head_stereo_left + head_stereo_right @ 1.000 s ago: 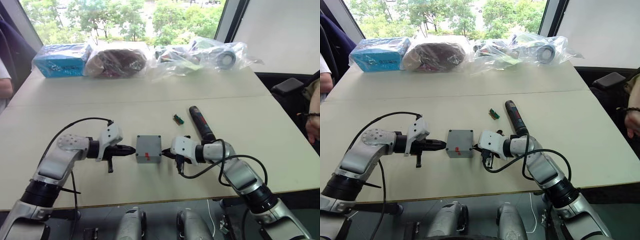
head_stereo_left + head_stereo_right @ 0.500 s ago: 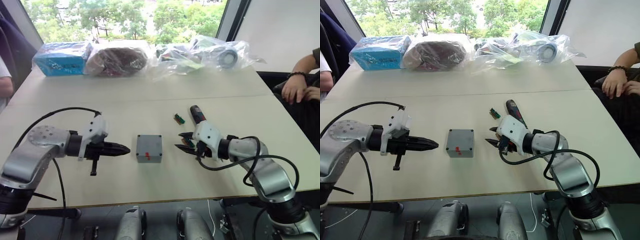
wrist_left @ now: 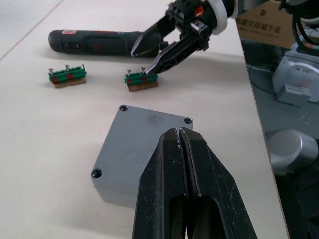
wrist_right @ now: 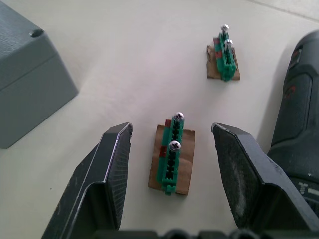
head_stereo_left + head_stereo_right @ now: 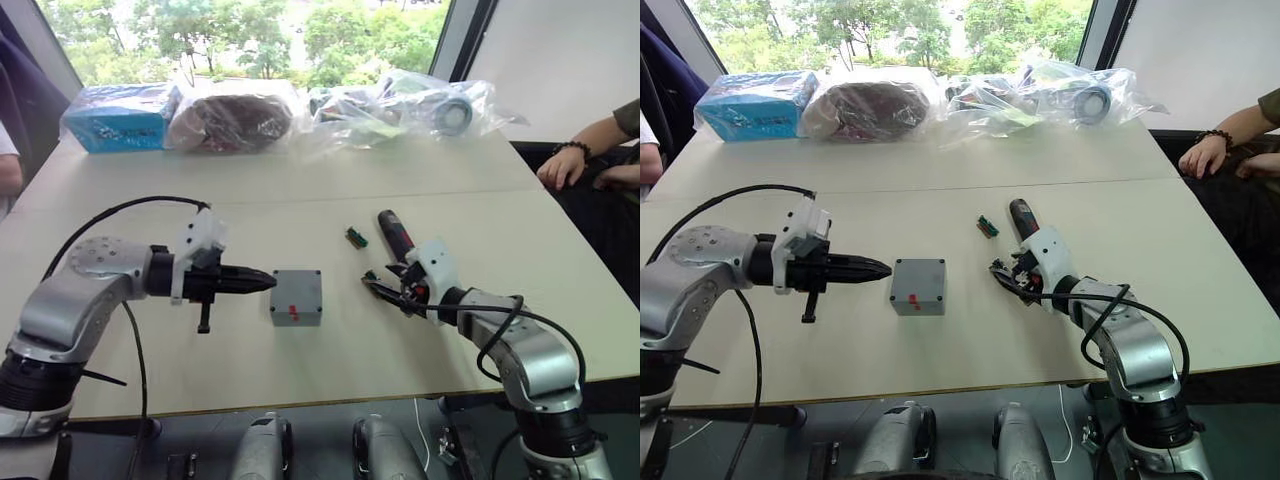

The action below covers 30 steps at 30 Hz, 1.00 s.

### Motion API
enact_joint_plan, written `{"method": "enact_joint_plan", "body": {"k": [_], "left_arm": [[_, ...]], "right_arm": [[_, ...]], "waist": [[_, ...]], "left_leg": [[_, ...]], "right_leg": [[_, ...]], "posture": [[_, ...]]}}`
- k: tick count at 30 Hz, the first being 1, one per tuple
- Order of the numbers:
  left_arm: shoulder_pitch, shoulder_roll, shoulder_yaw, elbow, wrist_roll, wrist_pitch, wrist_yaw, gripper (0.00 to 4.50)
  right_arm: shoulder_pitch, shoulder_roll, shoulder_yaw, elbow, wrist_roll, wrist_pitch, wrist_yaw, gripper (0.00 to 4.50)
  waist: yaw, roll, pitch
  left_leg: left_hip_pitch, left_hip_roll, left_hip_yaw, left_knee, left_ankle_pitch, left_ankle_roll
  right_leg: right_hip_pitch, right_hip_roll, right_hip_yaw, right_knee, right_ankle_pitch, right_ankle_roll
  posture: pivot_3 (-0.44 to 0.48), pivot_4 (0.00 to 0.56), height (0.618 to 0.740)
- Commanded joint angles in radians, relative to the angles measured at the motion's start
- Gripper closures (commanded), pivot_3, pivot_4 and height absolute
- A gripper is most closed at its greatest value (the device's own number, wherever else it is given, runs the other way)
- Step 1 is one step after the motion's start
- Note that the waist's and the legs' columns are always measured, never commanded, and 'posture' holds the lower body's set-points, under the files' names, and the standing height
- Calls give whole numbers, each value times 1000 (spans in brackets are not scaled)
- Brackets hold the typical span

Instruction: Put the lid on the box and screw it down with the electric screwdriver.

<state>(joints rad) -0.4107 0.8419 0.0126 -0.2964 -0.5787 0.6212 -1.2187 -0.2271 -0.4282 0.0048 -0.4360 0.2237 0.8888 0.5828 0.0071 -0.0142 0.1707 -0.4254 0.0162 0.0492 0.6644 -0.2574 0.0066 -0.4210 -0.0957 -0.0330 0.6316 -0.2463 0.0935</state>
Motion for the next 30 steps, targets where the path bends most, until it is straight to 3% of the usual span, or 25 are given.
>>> {"method": "enact_joint_plan", "body": {"k": [1,9,12,16,17,30], "left_arm": [[-30,-8,11,-17,-21,4,16,4500],[-31,-9,15,-29,-31,13,31,4500],[-32,-10,15,-30,-34,13,38,4500],[-36,-9,13,-33,-39,16,50,4500],[-36,-10,13,-34,-39,17,52,4500],[-13,0,30,-46,-44,30,79,4500]], "right_arm": [[3,0,-9,-8,29,-6,-11,1800],[8,-13,-3,6,53,-18,-12,1800],[8,-11,-3,12,58,-20,-13,2595],[2,-11,1,24,61,-24,-16,4264],[0,-11,2,27,62,-25,-18,4435],[-64,-69,-78,-29,132,26,-15,4435]], "waist": [[0,0,0],[-2,0,0],[-2,0,0],[-1,0,0],[-2,0,0],[0,0,0]], "left_leg": [[0,0,0,0,0,0],[0,0,0,0,0,0],[0,0,0,0,0,0],[0,0,0,0,0,0],[0,0,0,0,0,0],[0,0,0,0,0,0]], "right_leg": [[0,0,0,0,0,0],[0,1,0,0,1,2],[0,1,0,0,1,2],[0,1,0,0,1,2],[0,1,0,0,1,2],[0,1,0,0,2,3]], "posture": [[0,150,740],[0,150,740],[0,150,740],[0,150,740],[0,150,740],[0,150,740]]}}
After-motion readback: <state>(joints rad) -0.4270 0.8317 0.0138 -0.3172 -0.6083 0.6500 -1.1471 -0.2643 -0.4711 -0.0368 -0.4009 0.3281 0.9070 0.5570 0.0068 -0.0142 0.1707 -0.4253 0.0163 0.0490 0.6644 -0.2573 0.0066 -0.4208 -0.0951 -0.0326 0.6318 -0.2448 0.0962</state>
